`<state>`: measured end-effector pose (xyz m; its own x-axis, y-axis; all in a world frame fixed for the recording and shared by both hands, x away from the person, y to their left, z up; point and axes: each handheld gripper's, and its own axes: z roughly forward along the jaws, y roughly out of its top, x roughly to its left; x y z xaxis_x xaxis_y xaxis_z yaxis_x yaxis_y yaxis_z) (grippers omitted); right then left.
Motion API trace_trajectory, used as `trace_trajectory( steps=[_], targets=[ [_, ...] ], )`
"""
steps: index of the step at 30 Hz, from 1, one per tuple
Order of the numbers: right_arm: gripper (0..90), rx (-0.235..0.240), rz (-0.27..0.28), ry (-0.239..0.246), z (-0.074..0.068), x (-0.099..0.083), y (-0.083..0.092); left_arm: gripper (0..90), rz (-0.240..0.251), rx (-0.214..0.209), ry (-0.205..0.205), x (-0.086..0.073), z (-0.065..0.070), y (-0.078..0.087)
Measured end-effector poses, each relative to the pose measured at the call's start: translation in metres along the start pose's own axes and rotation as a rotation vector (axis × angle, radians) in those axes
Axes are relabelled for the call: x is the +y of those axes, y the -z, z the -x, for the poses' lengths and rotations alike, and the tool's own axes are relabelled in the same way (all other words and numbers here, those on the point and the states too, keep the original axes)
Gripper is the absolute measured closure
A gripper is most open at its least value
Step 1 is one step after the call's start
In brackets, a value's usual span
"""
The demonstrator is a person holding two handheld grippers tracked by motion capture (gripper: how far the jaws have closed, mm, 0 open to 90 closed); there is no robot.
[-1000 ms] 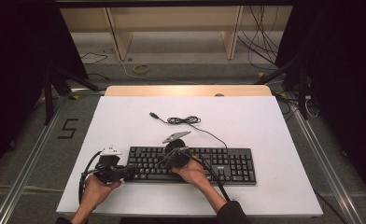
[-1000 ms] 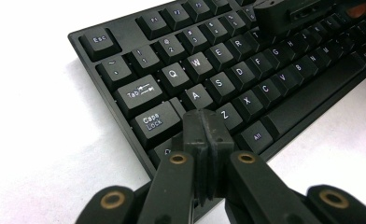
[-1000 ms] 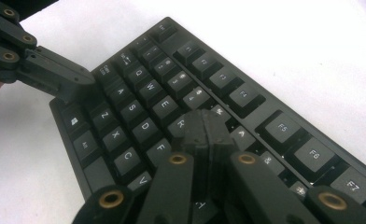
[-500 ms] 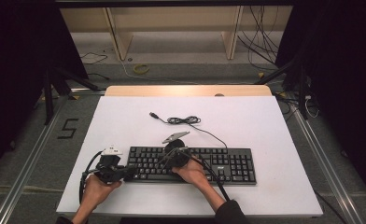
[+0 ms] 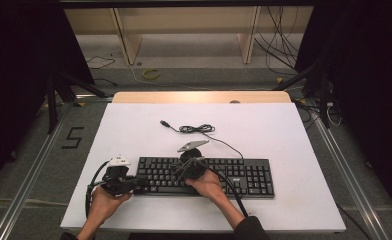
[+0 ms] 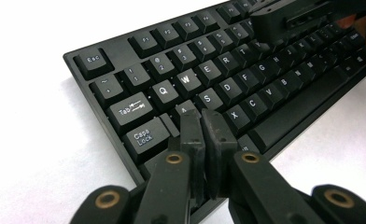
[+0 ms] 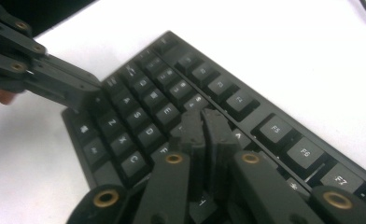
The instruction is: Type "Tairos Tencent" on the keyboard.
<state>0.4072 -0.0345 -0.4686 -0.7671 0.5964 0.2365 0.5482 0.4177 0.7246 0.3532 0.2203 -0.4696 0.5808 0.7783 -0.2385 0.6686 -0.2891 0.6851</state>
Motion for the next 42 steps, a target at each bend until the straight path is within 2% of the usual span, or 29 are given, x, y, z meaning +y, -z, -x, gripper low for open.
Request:
trace_trajectory(
  steps=[5,9,13,16,21,27,42],
  targets=[
    [81.4,0.011,0.018,-0.001,0.000,-0.001,0.006,81.0,0.019,-0.014,0.003,0.001,0.000,0.001],
    [75.0,0.028,0.034,-0.011,0.002,-0.004,0.011,73.2,0.034,-0.030,0.006,0.002,0.000,0.002],
    [66.0,0.046,0.044,-0.009,0.002,-0.006,0.016,66.0,0.039,-0.043,0.011,0.003,0.000,0.002],
    [56.1,0.054,0.051,-0.011,0.001,-0.007,0.021,57.6,0.046,-0.052,0.023,0.004,0.000,0.002],
    [42.8,0.056,0.059,-0.011,-0.001,-0.011,0.027,46.8,0.051,-0.048,0.032,0.005,0.000,0.001],
    [35.7,0.048,0.061,-0.006,-0.003,-0.015,0.034,39.4,0.059,-0.041,0.048,0.006,-0.002,0.001],
    [32.4,0.045,0.071,-0.008,-0.004,-0.023,0.043,34.7,0.073,-0.040,0.058,0.008,-0.002,0.002]
  ],
)
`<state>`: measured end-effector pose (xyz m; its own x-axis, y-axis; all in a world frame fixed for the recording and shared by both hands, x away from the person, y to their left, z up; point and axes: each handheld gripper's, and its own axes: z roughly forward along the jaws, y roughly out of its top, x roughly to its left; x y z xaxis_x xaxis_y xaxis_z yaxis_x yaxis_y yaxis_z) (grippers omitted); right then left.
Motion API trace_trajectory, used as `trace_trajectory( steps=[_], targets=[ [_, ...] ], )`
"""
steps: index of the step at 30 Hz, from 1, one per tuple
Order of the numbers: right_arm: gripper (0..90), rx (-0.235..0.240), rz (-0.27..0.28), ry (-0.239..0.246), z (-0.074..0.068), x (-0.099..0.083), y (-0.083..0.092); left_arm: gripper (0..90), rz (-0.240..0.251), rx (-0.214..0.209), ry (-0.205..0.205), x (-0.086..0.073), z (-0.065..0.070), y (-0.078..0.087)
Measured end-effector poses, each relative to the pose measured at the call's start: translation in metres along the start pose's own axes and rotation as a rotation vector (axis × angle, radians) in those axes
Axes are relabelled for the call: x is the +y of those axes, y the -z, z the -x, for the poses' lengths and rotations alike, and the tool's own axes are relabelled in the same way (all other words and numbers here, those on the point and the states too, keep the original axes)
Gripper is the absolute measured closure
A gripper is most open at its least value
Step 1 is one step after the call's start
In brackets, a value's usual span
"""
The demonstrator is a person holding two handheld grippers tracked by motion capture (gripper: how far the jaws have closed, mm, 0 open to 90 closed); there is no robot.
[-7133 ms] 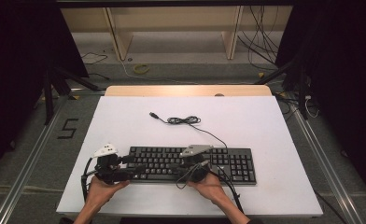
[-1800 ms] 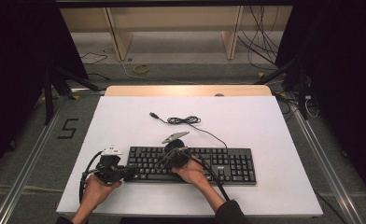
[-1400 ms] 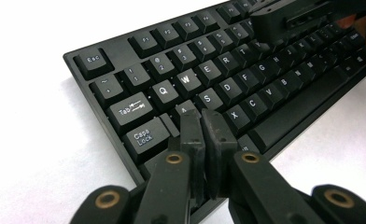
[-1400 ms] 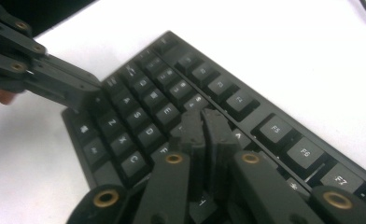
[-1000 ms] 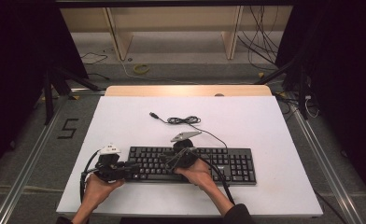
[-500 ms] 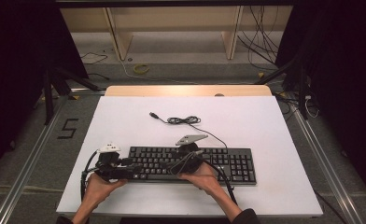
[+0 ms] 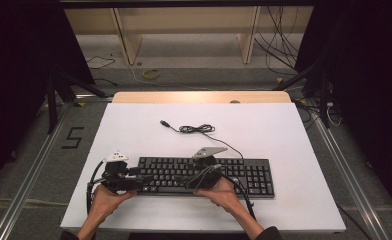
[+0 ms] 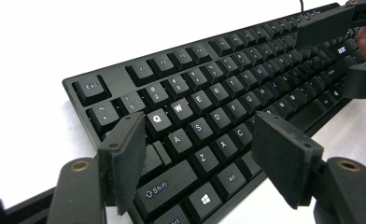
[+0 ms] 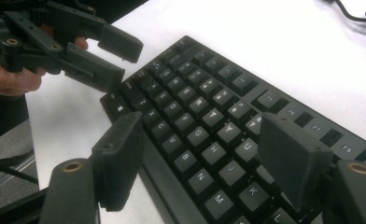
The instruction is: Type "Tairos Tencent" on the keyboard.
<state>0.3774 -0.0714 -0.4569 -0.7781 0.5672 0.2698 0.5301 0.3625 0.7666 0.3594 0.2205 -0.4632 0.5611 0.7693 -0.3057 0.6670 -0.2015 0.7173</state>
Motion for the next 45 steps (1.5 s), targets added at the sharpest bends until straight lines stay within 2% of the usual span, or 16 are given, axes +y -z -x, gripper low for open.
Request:
trace_trajectory(
  steps=[22,37,45],
  targets=[
    [30.1,0.002,0.008,-0.007,0.000,-0.010,0.008,31.6,0.018,-0.010,-0.009,0.007,0.002,-0.004],
    [29.8,0.000,0.020,0.000,-0.001,-0.013,0.012,31.3,0.005,-0.012,-0.015,0.014,0.003,-0.013],
    [29.9,0.002,0.021,0.004,-0.002,-0.014,0.014,35.3,-0.011,-0.017,-0.024,0.018,0.004,-0.018]
  ],
)
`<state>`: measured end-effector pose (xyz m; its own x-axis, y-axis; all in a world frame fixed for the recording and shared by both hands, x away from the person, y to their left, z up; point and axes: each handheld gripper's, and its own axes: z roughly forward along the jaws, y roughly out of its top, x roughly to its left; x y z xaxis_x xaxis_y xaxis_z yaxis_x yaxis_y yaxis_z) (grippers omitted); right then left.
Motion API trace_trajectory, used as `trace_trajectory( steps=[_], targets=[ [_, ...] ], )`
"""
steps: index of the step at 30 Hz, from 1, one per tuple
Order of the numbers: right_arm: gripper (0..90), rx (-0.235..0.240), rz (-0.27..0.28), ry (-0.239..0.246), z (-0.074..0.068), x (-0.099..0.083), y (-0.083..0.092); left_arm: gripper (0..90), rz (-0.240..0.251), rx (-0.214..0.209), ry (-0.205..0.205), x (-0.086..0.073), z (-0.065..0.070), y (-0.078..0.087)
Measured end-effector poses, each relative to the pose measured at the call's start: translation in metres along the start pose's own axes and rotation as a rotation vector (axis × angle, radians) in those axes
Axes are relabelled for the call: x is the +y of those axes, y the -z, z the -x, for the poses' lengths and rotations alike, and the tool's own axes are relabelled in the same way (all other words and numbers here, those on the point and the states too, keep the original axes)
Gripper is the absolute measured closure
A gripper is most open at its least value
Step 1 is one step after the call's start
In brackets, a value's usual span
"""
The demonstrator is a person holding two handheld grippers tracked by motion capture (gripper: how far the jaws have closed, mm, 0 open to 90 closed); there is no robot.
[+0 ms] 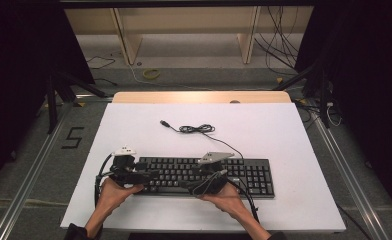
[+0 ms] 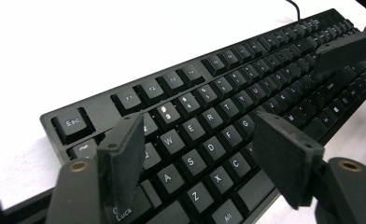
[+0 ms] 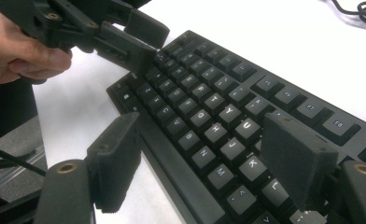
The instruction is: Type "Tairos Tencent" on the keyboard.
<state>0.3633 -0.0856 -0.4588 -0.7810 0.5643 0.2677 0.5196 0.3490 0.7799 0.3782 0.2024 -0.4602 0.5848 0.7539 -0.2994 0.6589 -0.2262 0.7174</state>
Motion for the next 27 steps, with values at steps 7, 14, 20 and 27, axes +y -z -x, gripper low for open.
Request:
trace_trajectory(
  steps=[7,14,20,27],
  targets=[
    [29.9,0.000,0.003,0.000,-0.001,-0.002,0.002,42.5,-0.019,-0.011,-0.015,0.005,0.002,-0.007],
    [29.9,0.002,0.002,0.000,-0.001,-0.003,0.004,56.5,-0.050,-0.026,-0.042,0.008,0.006,-0.017],
    [29.9,0.001,0.001,0.002,-0.001,-0.005,0.005,72.2,-0.069,-0.013,-0.068,0.010,0.006,-0.021],
    [30.0,0.000,0.000,0.001,-0.001,-0.005,0.007,87.4,-0.096,0.007,-0.095,0.012,0.007,-0.026]
  ],
)
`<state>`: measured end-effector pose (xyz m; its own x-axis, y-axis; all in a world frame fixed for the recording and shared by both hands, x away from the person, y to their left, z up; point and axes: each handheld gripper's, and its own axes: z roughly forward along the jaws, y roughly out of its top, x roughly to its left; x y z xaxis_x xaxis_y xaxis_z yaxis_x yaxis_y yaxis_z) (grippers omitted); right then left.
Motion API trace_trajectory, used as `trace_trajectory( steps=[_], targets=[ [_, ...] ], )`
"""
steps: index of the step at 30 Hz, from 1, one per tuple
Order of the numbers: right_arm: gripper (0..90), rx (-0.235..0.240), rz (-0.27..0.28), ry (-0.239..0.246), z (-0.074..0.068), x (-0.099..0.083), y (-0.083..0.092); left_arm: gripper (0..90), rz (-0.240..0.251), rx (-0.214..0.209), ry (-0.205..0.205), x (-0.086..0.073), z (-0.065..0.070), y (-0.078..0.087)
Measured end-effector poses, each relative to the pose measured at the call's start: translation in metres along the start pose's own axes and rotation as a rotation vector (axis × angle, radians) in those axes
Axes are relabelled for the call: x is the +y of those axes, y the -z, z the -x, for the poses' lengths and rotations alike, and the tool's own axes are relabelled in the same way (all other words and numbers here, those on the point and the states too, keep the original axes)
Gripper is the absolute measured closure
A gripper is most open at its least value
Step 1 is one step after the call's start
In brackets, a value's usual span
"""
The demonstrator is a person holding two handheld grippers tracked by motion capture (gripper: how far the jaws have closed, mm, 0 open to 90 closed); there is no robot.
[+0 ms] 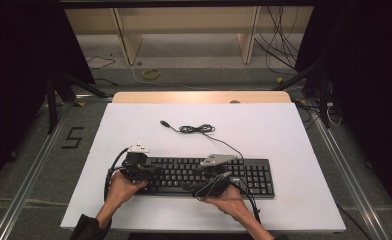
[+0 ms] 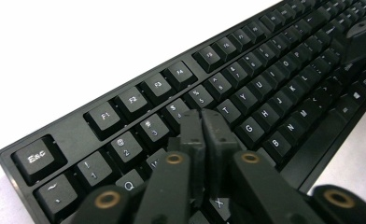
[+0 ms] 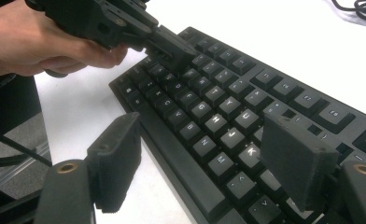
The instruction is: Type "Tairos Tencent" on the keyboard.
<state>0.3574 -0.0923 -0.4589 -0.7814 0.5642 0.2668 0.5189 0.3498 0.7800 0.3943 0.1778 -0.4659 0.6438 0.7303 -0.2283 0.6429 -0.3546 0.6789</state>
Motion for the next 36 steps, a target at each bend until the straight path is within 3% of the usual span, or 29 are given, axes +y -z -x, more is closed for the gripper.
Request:
trace_trajectory(
  steps=[17,28,36],
  targets=[
    [30.1,0.001,0.003,-0.003,0.001,-0.001,0.004,89.2,-0.056,0.029,-0.011,0.000,0.000,-0.010],
    [30.1,0.000,0.010,-0.002,0.001,-0.001,0.005,89.0,-0.024,0.033,0.008,0.001,0.000,-0.006],
    [30.3,-0.002,0.012,-0.002,0.001,-0.001,0.005,76.7,0.021,-0.013,0.037,0.001,-0.002,0.006]
  ],
)
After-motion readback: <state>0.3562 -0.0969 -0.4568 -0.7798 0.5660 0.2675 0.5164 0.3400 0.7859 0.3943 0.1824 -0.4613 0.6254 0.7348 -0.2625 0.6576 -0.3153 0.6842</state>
